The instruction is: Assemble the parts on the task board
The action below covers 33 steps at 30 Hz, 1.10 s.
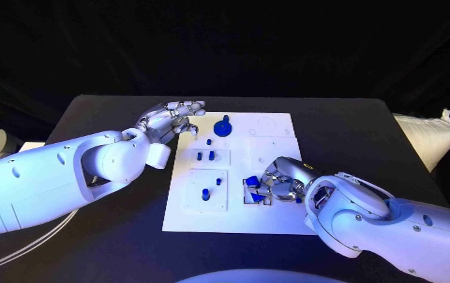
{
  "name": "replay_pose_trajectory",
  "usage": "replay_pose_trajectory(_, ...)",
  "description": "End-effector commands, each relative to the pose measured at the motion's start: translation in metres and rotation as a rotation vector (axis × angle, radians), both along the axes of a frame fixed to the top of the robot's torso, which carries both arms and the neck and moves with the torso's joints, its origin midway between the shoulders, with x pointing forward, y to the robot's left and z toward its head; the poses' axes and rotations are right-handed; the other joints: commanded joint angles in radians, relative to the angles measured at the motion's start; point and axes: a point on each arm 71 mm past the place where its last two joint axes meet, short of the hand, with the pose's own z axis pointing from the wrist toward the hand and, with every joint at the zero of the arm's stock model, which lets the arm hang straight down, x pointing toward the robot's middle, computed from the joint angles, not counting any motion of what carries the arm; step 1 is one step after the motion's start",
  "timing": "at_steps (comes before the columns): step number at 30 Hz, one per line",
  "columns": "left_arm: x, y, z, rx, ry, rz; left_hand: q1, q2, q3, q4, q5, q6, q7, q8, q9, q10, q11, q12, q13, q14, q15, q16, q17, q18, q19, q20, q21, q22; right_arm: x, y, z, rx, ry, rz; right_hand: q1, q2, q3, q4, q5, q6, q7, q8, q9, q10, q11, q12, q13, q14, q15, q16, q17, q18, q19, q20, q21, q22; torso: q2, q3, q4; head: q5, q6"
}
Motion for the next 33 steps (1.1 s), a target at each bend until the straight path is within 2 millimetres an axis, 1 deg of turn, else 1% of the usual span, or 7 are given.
replay_pose_trajectory(1, -0.0012, -0.0030, 0.0013, -0.012, -0.010, -0.027, -0.005, 0.002, -0.001, -0.005, 0.006, -0.006, -0.004, 0.004, 0.001, -0.007, 0.002, 0.004, 0.001, -0.005, 0.000, -0.004, -0.002, 0.012, -0.006, 0.000, 0.003, -0.001, -0.0002, 0.0017, -0.0015, -0.038, 0.004, 0.022, -0.025, 0.000, -0.017, -0.001, -0.024, 0.014, -0.005, 0.007, 0.009, 0.058, -0.046, 0.133, 0.228, 0.090, -0.008, 0.002, 0.193, -0.014, 0.042, -0.010, 0.003, 0.103, 0.000, 0.0002, 0.0001, 0.004, -0.002)
replay_pose_trajectory(6, -0.0012, -0.0033, 0.0014, -0.012, -0.010, -0.028, -0.005, 0.002, -0.001, -0.005, 0.006, -0.006, -0.004, 0.004, 0.001, -0.008, 0.002, 0.005, 0.001, -0.005, 0.000, -0.004, -0.003, 0.012, -0.006, 0.000, 0.003, -0.001, -0.0009, 0.0049, -0.0019, -0.049, 0.010, 0.041, -0.042, 0.002, -0.032, -0.001, -0.059, 0.015, -0.007, 0.007, 0.019, 0.057, -0.047, 0.126, 0.226, 0.090, -0.010, 0.002, 0.194, -0.014, 0.042, -0.012, 0.003, 0.104, 0.000, 0.0000, -0.0015, 0.007, -0.004)
replay_pose_trajectory(10, -0.0013, -0.0035, 0.0014, -0.012, -0.011, -0.029, -0.005, 0.002, -0.001, -0.005, 0.006, -0.006, -0.004, 0.004, 0.001, -0.008, 0.002, 0.005, 0.001, -0.005, 0.000, -0.004, -0.003, 0.012, -0.006, 0.000, 0.003, -0.001, -0.0003, 0.0051, -0.0023, -0.063, 0.007, 0.048, -0.067, 0.009, -0.048, 0.000, -0.111, 0.015, -0.008, 0.007, 0.030, 0.055, -0.048, 0.115, 0.221, 0.090, -0.011, 0.001, 0.192, -0.013, 0.042, -0.013, 0.002, 0.103, 0.000, 0.0001, -0.0017, 0.007, -0.005)
replay_pose_trajectory(17, -0.0013, -0.0031, 0.0024, -0.017, -0.022, -0.025, 0.001, 0.005, 0.005, -0.011, 0.011, -0.005, -0.005, 0.006, 0.001, -0.011, 0.002, 0.009, 0.001, -0.007, -0.001, -0.003, -0.004, 0.012, -0.008, -0.001, 0.003, -0.001, 0.0060, -0.0013, -0.0033, -0.071, -0.016, 0.030, -0.116, 0.003, -0.071, 0.001, -0.258, 0.003, -0.004, 0.002, 0.053, 0.038, -0.045, 0.060, 0.191, 0.085, -0.008, -0.012, 0.172, -0.009, 0.033, -0.011, -0.014, 0.085, -0.001, -0.0002, -0.0014, 0.007, -0.004)
replay_pose_trajectory(25, -0.0011, -0.0028, 0.0026, -0.019, -0.025, -0.023, 0.001, 0.005, 0.006, -0.012, 0.012, -0.006, -0.005, 0.006, 0.001, -0.011, 0.002, 0.010, 0.001, -0.007, -0.001, -0.003, -0.004, 0.012, -0.008, -0.001, 0.003, -0.001, 0.0063, -0.0010, -0.0010, -0.070, -0.038, 0.040, -0.115, -0.009, -0.064, -0.001, -0.271, 0.000, -0.003, 0.002, 0.060, 0.032, -0.044, 0.043, 0.181, 0.085, -0.007, -0.013, 0.171, -0.009, 0.032, -0.010, -0.015, 0.084, -0.001, 0.0013, -0.0016, 0.008, -0.004)
replay_pose_trajectory(29, -0.0011, -0.0025, 0.0026, -0.019, -0.025, -0.022, 0.001, 0.005, 0.006, -0.012, 0.012, -0.006, -0.005, 0.006, 0.001, -0.011, 0.002, 0.010, 0.001, -0.007, -0.001, -0.003, -0.004, 0.012, -0.008, -0.001, 0.003, -0.001, 0.0039, 0.0016, 0.0014, -0.061, -0.049, 0.060, -0.074, -0.014, -0.049, -0.009, -0.257, 0.003, -0.006, 0.005, 0.071, 0.035, -0.046, 0.043, 0.183, 0.087, -0.008, -0.009, 0.178, -0.010, 0.035, -0.010, -0.011, 0.091, 0.000, 0.0012, -0.0024, 0.008, -0.004)
replay_pose_trajectory(33, -0.0011, -0.0024, 0.0027, -0.019, -0.026, -0.022, 0.001, 0.005, 0.006, -0.012, 0.012, -0.006, -0.005, 0.006, 0.001, -0.011, 0.002, 0.010, 0.001, -0.007, -0.001, -0.003, -0.004, 0.012, -0.008, -0.001, 0.003, -0.001, 0.0024, 0.0039, 0.0026, -0.064, -0.057, 0.078, 0.007, -0.012, -0.027, -0.043, -0.268, 0.020, -0.013, 0.022, 0.088, 0.043, -0.052, 0.062, 0.198, 0.088, -0.014, -0.007, 0.182, -0.012, 0.037, -0.014, -0.007, 0.096, 0.000, 0.0010, -0.0031, 0.008, -0.005)
